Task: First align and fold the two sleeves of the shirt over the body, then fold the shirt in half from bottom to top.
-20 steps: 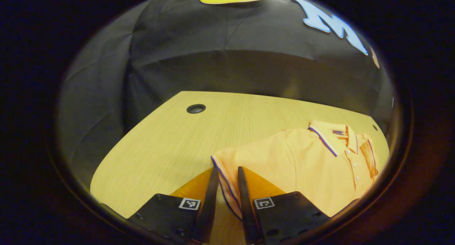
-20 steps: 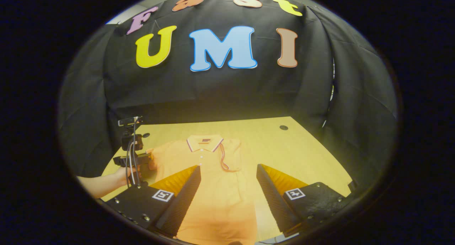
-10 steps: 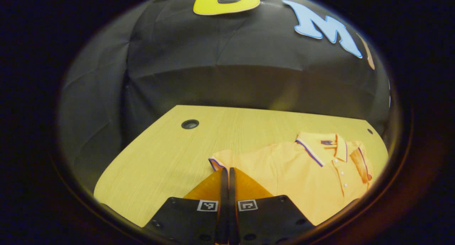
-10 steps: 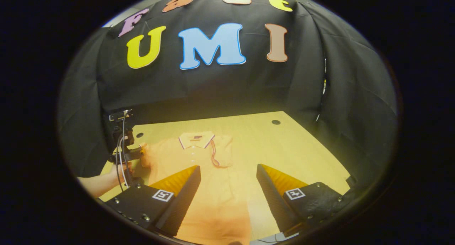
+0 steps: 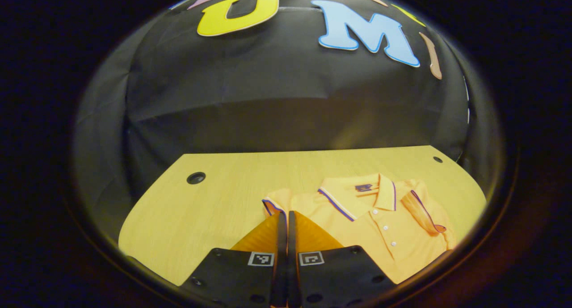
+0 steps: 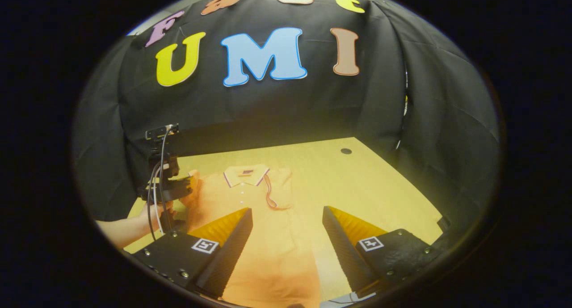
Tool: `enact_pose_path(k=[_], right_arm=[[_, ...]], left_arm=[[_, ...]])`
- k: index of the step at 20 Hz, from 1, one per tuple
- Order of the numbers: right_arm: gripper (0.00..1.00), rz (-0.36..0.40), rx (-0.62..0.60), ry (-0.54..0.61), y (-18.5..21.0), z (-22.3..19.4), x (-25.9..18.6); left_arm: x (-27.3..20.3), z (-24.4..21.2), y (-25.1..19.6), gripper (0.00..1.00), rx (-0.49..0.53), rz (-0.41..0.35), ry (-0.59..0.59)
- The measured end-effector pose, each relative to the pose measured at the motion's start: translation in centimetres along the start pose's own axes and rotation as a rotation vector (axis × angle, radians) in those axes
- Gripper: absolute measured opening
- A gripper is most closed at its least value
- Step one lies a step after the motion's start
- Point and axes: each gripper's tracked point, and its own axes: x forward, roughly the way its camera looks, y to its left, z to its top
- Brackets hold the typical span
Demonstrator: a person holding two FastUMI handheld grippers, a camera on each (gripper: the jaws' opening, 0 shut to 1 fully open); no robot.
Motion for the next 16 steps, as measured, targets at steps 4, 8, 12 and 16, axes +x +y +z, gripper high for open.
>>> enact_pose_path(k=[4, 8, 12, 16], right_arm=[[0.98, -0.017, 0.023, 0.010, 0.7, -0.7, 0.3], [0.95, -0.019, 0.040, 0.025, 0.9, -1.5, 0.2], [0.95, -0.001, 0.034, 0.029, 0.4, -1.8, 0.0], [0.98, 0.017, 0.021, 0.028, -0.8, -2.2, -0.6]], left_arm=[[0.9, -0.4, -3.8, 0.07, 0.025, -0.069, 0.019], [1.3, -1.3, -5.9, 0.06, 0.052, -0.108, 0.054], [0.8, -1.7, -6.6, 0.14, 0.064, -0.114, 0.077], [-1.2, -1.7, -7.6, 0.46, 0.056, -0.137, 0.076]])
